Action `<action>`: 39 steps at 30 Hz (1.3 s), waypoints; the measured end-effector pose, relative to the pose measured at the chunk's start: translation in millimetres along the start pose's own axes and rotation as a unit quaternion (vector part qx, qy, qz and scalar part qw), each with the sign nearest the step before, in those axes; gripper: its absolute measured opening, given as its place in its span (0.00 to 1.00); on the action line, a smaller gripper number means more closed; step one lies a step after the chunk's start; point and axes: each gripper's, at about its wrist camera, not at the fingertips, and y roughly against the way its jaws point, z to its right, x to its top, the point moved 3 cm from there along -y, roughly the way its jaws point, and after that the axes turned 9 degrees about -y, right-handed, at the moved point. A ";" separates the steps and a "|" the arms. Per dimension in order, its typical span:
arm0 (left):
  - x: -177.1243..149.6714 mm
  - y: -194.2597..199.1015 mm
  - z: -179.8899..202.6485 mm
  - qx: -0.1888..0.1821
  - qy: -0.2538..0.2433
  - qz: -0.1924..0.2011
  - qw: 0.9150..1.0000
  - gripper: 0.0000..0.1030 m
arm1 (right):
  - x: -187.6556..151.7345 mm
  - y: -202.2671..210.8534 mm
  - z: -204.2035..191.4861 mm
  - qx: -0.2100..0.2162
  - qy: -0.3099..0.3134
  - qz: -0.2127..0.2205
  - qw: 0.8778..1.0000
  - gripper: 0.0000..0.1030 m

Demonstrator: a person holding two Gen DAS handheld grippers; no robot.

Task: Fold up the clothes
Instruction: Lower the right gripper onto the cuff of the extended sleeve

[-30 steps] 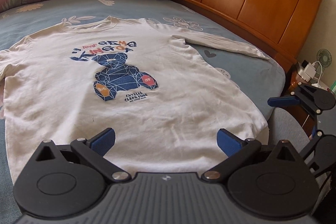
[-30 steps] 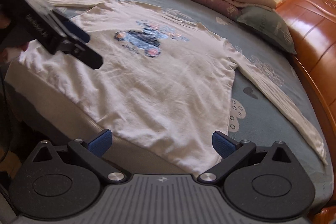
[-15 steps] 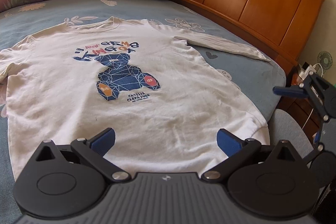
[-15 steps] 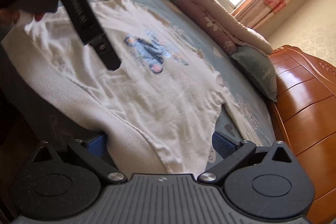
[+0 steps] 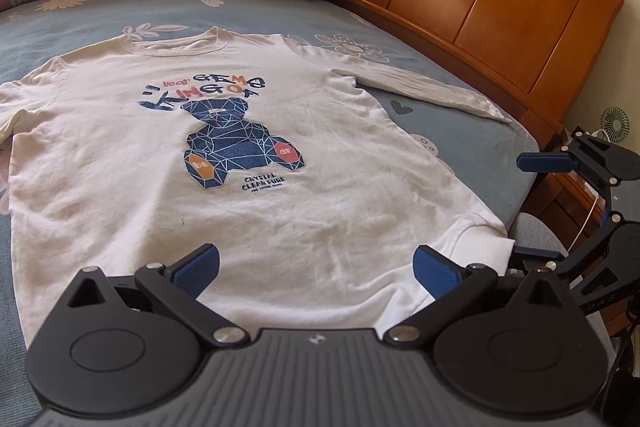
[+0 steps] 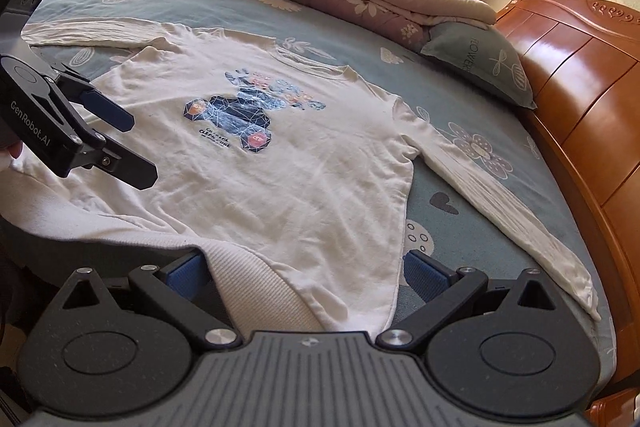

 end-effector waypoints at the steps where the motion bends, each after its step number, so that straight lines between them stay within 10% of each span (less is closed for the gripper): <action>1: -0.2 0.0 -0.1 0.000 0.000 0.000 1.000 0.99 | 0.4 2.2 1.4 0.002 0.000 -0.004 1.000 1.00; 8: 0.5 4.7 -4.0 0.012 -0.001 0.004 1.000 0.99 | 9.4 23.2 20.1 0.005 -0.021 0.008 1.000 1.00; 18: -2.6 9.9 -27.8 0.055 0.017 0.004 0.998 0.99 | 5.4 -63.2 -17.7 0.113 -0.082 -0.041 0.989 1.00; 39: 15.3 3.1 -21.5 0.044 0.013 0.024 0.999 0.99 | -21.0 -71.9 -4.6 0.083 -0.144 -0.056 0.984 1.00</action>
